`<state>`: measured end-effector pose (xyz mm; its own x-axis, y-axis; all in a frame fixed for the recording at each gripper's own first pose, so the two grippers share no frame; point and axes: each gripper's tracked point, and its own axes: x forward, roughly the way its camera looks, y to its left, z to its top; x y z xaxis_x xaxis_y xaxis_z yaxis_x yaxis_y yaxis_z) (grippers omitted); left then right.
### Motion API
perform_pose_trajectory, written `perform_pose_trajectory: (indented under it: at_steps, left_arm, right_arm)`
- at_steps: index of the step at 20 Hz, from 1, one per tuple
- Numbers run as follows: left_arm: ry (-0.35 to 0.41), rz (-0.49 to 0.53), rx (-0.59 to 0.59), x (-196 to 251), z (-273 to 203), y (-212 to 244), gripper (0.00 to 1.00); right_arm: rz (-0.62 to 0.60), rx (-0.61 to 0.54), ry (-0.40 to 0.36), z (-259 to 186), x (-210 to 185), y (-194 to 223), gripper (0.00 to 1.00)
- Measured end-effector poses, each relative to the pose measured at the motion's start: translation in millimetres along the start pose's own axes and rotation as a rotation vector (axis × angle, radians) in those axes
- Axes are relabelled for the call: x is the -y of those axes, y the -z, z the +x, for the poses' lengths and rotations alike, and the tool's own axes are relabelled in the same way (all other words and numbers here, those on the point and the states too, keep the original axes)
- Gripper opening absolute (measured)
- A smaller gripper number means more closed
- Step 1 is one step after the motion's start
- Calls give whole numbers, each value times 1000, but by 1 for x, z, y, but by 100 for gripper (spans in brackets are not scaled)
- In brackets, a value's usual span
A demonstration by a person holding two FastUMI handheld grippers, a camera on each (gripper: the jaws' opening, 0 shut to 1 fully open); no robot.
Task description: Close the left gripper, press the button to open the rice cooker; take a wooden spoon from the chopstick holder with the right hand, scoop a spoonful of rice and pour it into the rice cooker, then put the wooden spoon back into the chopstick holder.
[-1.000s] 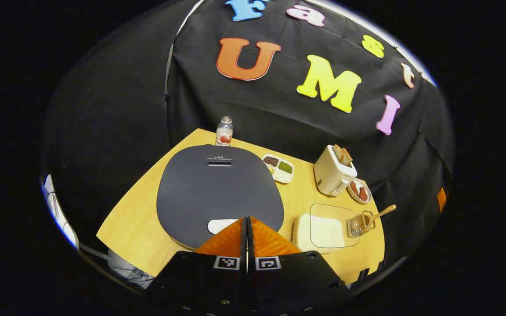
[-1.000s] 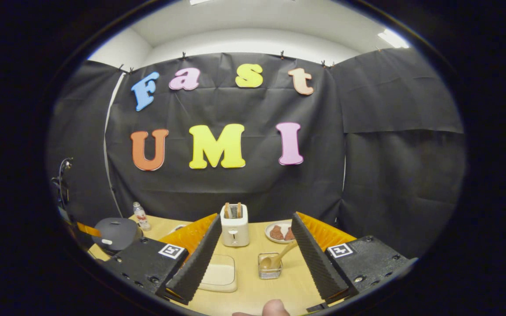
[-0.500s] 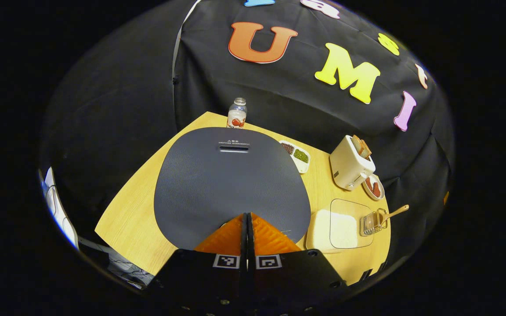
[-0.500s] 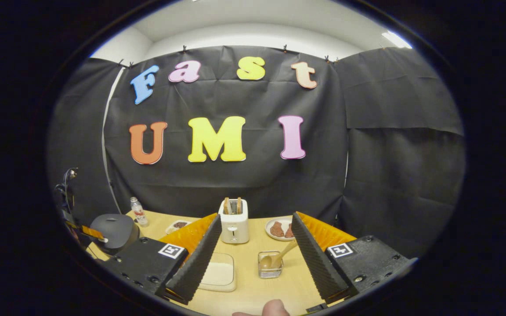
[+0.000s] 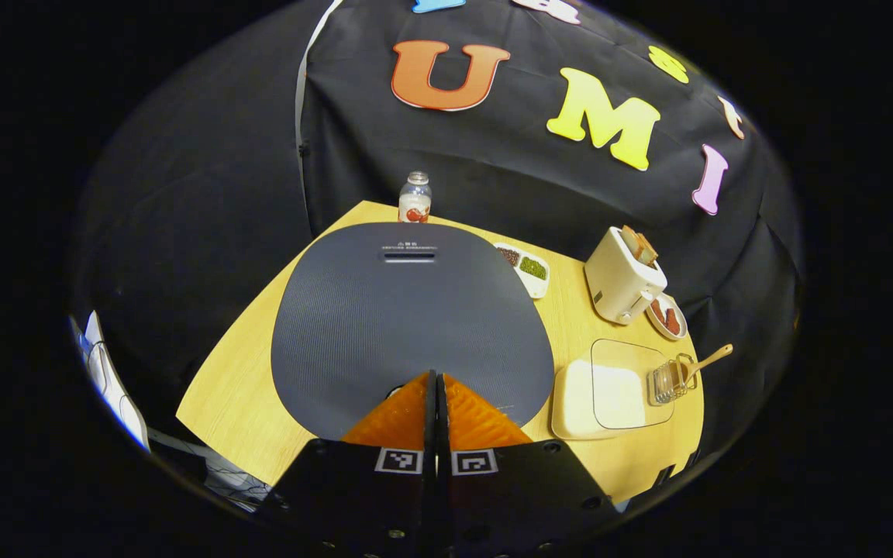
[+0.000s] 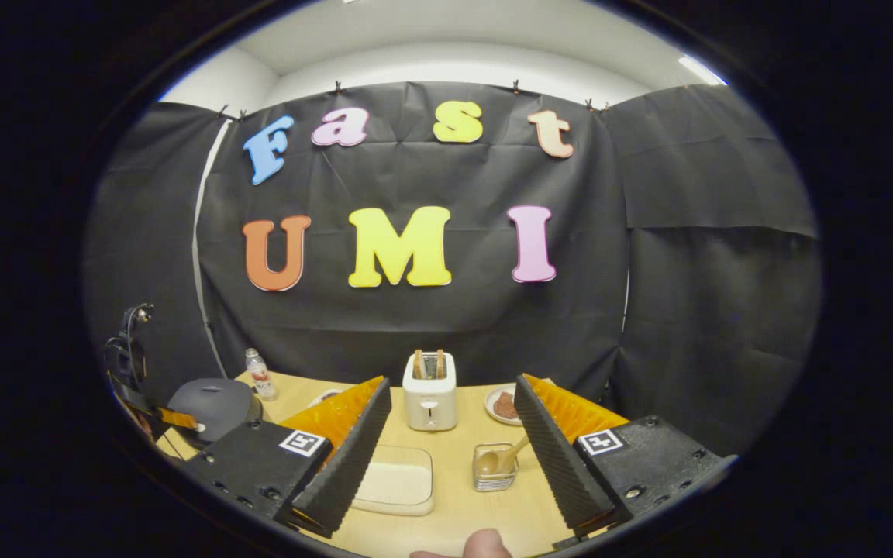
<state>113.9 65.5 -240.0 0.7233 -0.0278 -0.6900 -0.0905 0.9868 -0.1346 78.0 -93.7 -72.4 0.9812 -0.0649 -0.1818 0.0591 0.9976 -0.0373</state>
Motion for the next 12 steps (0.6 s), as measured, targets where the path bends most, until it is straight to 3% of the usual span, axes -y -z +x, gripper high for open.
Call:
perform_pose_trajectory:
  at_steps: [4, 12]
  left_arm:
    - [-42, 42, 65, 0, -11, -17, 0]
    - [-67, 104, 368, 4, -51, -116, 0]
  right_arm:
    - [10, 8, 6, -7, 2, -4, 99]
    - [23, 28, 27, -21, 11, -10, 99]
